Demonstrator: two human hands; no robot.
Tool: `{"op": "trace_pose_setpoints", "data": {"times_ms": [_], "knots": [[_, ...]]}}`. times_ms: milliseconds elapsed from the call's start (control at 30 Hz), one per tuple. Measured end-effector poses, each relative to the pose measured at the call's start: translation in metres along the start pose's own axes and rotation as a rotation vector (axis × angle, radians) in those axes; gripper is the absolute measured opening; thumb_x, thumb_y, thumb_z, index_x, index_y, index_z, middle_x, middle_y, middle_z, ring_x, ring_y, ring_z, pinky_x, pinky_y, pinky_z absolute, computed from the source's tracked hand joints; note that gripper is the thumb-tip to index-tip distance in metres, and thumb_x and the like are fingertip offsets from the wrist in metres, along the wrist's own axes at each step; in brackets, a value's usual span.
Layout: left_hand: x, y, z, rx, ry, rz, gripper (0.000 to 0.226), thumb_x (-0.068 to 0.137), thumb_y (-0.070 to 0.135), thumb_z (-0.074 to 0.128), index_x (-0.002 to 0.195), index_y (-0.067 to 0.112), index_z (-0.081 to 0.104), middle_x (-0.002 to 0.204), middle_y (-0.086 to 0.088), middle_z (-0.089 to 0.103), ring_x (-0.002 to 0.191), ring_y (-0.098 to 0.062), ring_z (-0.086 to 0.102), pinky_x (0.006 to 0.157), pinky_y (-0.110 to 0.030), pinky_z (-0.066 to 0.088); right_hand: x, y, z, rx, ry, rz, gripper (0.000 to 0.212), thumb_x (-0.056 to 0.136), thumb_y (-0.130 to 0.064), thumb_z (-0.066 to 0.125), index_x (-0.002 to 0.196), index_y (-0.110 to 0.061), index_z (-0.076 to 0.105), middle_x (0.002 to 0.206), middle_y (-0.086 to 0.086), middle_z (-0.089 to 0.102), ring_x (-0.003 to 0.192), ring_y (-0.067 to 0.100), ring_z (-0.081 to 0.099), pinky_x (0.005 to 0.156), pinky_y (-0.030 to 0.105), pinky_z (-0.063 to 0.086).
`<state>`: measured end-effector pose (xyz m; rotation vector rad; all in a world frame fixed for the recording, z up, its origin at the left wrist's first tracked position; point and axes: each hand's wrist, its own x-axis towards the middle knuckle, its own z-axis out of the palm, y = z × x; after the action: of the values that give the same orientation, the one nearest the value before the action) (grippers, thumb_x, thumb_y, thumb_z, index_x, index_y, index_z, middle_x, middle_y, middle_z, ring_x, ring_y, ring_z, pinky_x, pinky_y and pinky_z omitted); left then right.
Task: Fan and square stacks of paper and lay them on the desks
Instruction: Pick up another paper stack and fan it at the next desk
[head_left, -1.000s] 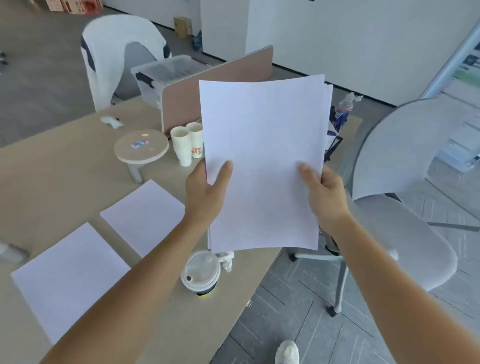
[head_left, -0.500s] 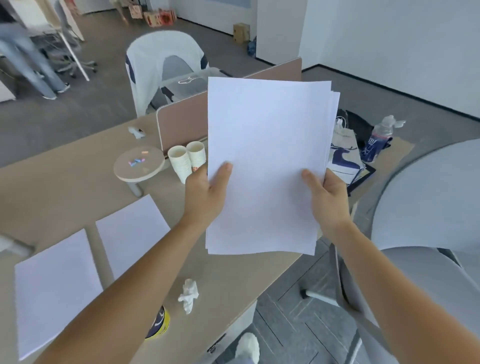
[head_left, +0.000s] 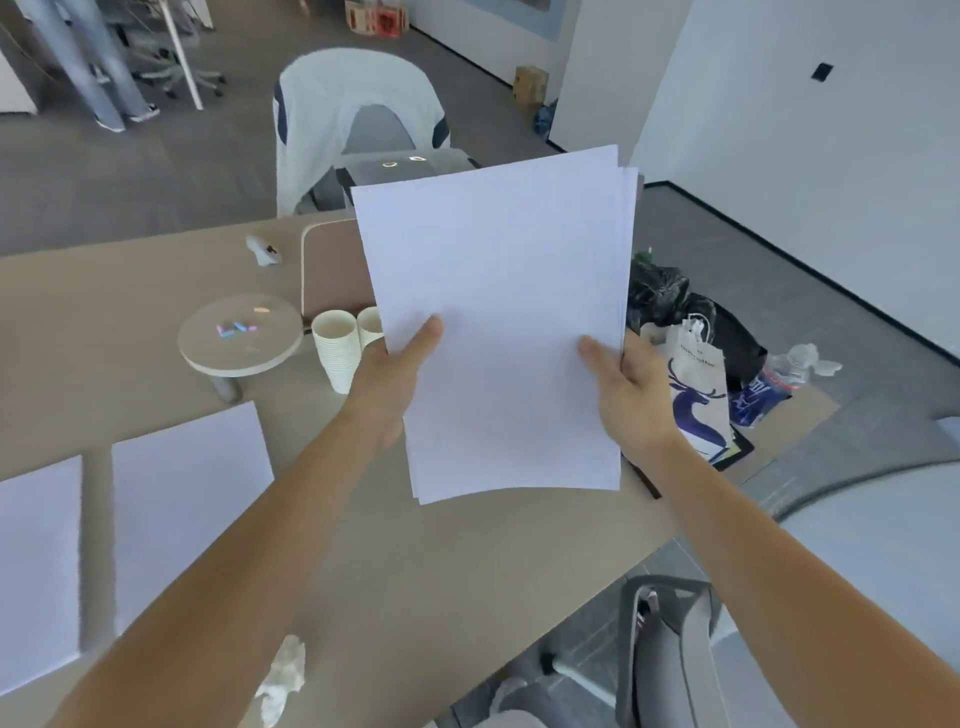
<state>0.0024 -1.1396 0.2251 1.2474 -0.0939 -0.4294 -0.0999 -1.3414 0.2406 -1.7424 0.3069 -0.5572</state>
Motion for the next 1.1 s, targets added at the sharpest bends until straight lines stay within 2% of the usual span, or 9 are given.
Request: {"op": "trace_pose_setpoints", "data": {"times_ms": [133, 200, 267, 333, 500, 633, 800, 933, 1100], "knots": [[0.008, -0.021, 0.019, 0.19, 0.319, 0.221, 0.015, 0.096, 0.029, 0.062, 0.09, 0.017, 0.071, 0.061, 0.022, 0.069, 0.054, 0.006, 0.061, 0.051, -0.012, 0.046, 0.036, 0.04, 0.003, 0.097, -0.127, 0.135, 0.019, 0.092, -0.022, 0.063, 0.107, -0.016, 0.071, 0.096, -0.006, 0.075, 0.091, 0.014, 0.07, 0.082, 0.035, 0.058], [0.007, -0.039, 0.02, 0.315, 0.4, 0.249, 0.019, 0.097, 0.024, 0.062, 0.092, 0.008, 0.071, 0.065, 0.017, 0.071, 0.052, -0.009, 0.054, 0.049, -0.021, 0.045, 0.053, 0.064, 0.005, 0.03, -0.264, 0.203, 0.015, 0.097, -0.022, 0.062, 0.096, -0.027, 0.076, 0.092, -0.011, 0.076, 0.09, 0.01, 0.071, 0.091, 0.045, 0.057], [0.005, -0.058, 0.015, 0.336, 0.432, 0.263, 0.012, 0.095, 0.015, 0.065, 0.091, 0.025, 0.07, 0.073, 0.028, 0.072, 0.065, 0.004, 0.064, 0.06, -0.011, 0.047, 0.06, 0.082, 0.01, 0.004, -0.384, 0.237, 0.02, 0.101, -0.019, 0.057, 0.09, -0.027, 0.071, 0.082, -0.017, 0.072, 0.077, -0.01, 0.067, 0.085, 0.025, 0.057], [0.005, -0.076, 0.005, 0.319, 0.482, 0.224, 0.03, 0.087, 0.002, 0.071, 0.093, 0.03, 0.065, 0.08, 0.032, 0.071, 0.079, 0.013, 0.066, 0.07, -0.008, 0.05, 0.063, 0.1, 0.014, -0.006, -0.468, 0.235, 0.02, 0.102, -0.014, 0.053, 0.093, -0.028, 0.063, 0.079, -0.025, 0.065, 0.074, -0.016, 0.064, 0.065, 0.002, 0.045], [-0.004, -0.136, -0.015, 0.34, 0.673, -0.156, 0.021, 0.074, 0.012, 0.086, 0.084, 0.023, 0.071, 0.078, 0.012, 0.071, 0.075, -0.008, 0.065, 0.066, -0.021, 0.046, 0.06, 0.168, 0.024, -0.036, -0.614, 0.343, 0.013, 0.094, -0.014, 0.067, 0.095, -0.026, 0.071, 0.083, -0.022, 0.074, 0.08, -0.011, 0.067, 0.071, 0.011, 0.048], [-0.012, -0.161, -0.009, 0.262, 0.586, -0.132, 0.015, 0.066, 0.018, 0.079, 0.08, 0.025, 0.078, 0.08, 0.01, 0.076, 0.074, -0.005, 0.068, 0.064, -0.012, 0.048, 0.054, 0.182, 0.026, 0.036, -0.599, 0.445, 0.015, 0.088, -0.01, 0.074, 0.09, -0.024, 0.072, 0.079, -0.021, 0.075, 0.077, -0.009, 0.069, 0.068, 0.009, 0.049], [-0.014, -0.156, -0.018, 0.302, 0.615, -0.022, 0.027, 0.076, 0.007, 0.083, 0.098, 0.02, 0.076, 0.092, 0.008, 0.078, 0.088, -0.007, 0.072, 0.075, -0.021, 0.055, 0.061, 0.175, 0.03, 0.061, -0.614, 0.381, 0.019, 0.087, -0.01, 0.075, 0.095, -0.027, 0.073, 0.091, -0.017, 0.077, 0.092, 0.0, 0.071, 0.077, 0.013, 0.053], [-0.028, -0.152, -0.037, 0.397, 0.527, -0.052, 0.043, 0.068, 0.016, 0.086, 0.104, 0.036, 0.074, 0.102, 0.008, 0.077, 0.099, -0.012, 0.072, 0.085, -0.029, 0.055, 0.058, 0.176, 0.027, 0.012, -0.73, 0.411, 0.023, 0.083, -0.007, 0.078, 0.094, -0.026, 0.073, 0.088, -0.019, 0.077, 0.087, -0.001, 0.072, 0.076, 0.021, 0.052], [-0.033, -0.142, -0.043, 0.346, 0.466, -0.114, 0.032, 0.075, 0.004, 0.083, 0.104, 0.016, 0.074, 0.094, 0.01, 0.078, 0.088, -0.006, 0.073, 0.076, -0.021, 0.053, 0.056, 0.171, 0.028, 0.024, -0.711, 0.454, 0.021, 0.08, -0.008, 0.081, 0.086, -0.028, 0.077, 0.09, -0.01, 0.078, 0.087, 0.009, 0.074, 0.077, 0.035, 0.057]]}}
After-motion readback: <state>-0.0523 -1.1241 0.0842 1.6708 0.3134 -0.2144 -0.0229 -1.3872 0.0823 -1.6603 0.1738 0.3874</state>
